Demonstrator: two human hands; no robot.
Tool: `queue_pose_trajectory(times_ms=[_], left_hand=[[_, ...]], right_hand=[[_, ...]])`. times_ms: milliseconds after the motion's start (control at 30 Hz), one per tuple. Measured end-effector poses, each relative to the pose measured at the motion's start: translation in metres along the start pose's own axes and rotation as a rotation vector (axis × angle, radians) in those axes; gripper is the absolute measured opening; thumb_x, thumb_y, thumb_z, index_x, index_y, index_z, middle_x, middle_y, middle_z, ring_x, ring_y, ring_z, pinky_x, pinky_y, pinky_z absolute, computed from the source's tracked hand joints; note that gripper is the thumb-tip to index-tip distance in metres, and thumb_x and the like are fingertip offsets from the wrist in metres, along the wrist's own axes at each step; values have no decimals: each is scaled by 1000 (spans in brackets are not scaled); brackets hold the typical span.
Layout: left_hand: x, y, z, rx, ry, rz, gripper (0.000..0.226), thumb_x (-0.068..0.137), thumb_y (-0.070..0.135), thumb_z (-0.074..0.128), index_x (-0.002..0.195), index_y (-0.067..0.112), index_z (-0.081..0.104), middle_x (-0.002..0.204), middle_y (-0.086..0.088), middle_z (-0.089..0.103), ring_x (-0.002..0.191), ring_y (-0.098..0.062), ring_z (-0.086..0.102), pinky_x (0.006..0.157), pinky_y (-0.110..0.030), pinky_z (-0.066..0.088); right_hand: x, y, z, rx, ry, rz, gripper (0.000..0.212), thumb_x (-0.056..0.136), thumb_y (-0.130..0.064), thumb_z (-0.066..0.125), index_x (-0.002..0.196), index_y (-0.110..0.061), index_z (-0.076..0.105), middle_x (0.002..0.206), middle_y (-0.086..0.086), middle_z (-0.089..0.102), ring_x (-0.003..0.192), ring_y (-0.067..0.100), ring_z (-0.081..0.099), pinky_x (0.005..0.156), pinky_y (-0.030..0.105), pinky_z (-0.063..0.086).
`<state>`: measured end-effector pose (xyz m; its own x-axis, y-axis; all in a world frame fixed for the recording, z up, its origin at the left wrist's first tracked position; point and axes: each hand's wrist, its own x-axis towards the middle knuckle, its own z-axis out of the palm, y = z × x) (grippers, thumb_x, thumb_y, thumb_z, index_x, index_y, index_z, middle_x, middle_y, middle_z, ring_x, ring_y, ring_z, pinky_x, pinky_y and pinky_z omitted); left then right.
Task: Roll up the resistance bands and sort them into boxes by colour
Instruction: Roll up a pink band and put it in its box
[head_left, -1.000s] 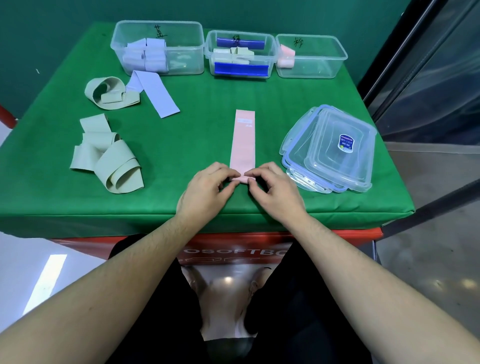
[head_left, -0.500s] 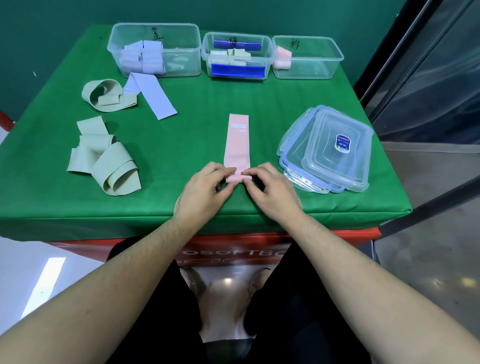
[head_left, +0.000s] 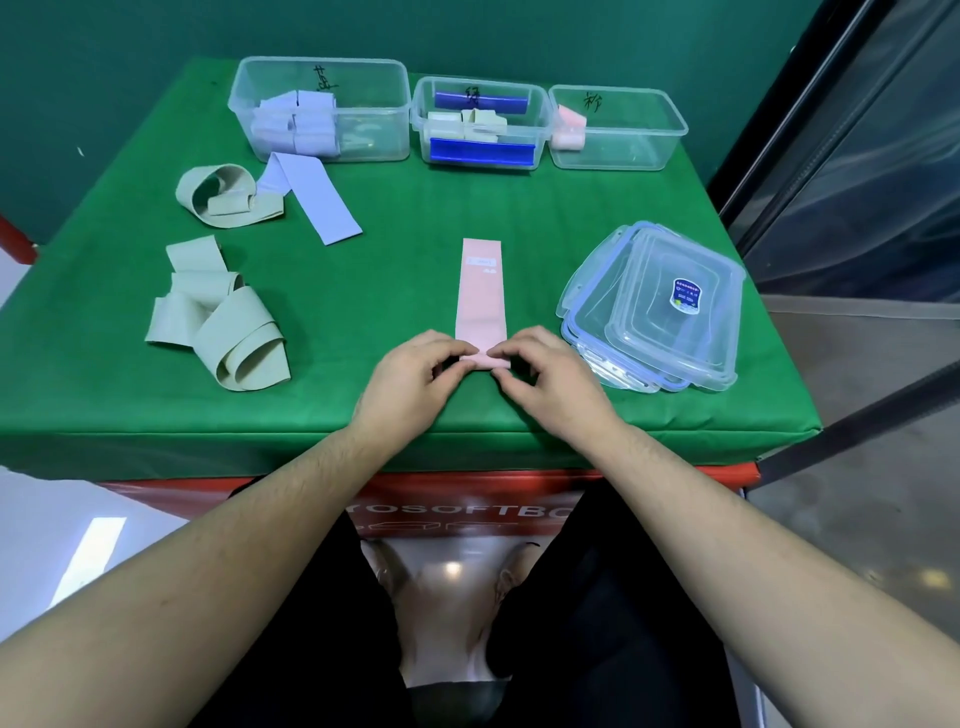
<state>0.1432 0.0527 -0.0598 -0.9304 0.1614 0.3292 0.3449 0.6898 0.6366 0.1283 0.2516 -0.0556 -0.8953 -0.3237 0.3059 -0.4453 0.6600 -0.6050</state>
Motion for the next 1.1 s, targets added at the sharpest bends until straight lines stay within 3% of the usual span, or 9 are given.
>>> queue_pose_trajectory(times_ms=[200,400,633,800,967,1100], left_hand=[[2,5,1,34,35,-41,24,93,27,66,115,17,71,104,8,60,76,-8,54,74,-22,43],[-1,4,0,73,5,-1,19,88,24,72,106,17,74,102,7,61,65,-8,50,66,-17,36],[8,3,-4,76,-31,32,21,95,25,64,112,17,72,104,4,65,90,-12,59,81,-25,46],[11,5,-5,83,3,28,21,93,20,64,114,16,68,108,3,61,75,1,41,73,-22,40],[11,4,-5,123,-8,14,19,93,19,65,109,15,73,107,1,64,89,-16,61,79,-26,47],[13,4,-5,144,-23,20,20,94,20,63,111,14,73,108,-1,62,90,-21,63,78,-32,51]], right_hand=[[6,-5,-1,-32,-47,38,22,89,-22,67,111,-19,72,103,-7,61,97,10,57,85,24,43],[9,-5,-3,-104,-61,22,24,88,-24,67,111,-20,72,103,-4,59,100,17,53,90,30,42],[10,-6,-1,-167,-23,-86,20,89,-22,67,109,-21,70,102,-5,62,93,21,55,83,34,46],[19,-7,-1,-145,-37,-29,21,92,-21,62,111,-19,71,104,-1,63,98,23,57,88,38,47],[23,-7,1,-189,-23,-10,23,90,-25,63,111,-22,72,104,-2,61,98,21,52,90,40,45],[23,-6,1,-262,39,-64,21,88,-29,66,108,-25,70,104,-4,59,96,22,49,87,39,43]])
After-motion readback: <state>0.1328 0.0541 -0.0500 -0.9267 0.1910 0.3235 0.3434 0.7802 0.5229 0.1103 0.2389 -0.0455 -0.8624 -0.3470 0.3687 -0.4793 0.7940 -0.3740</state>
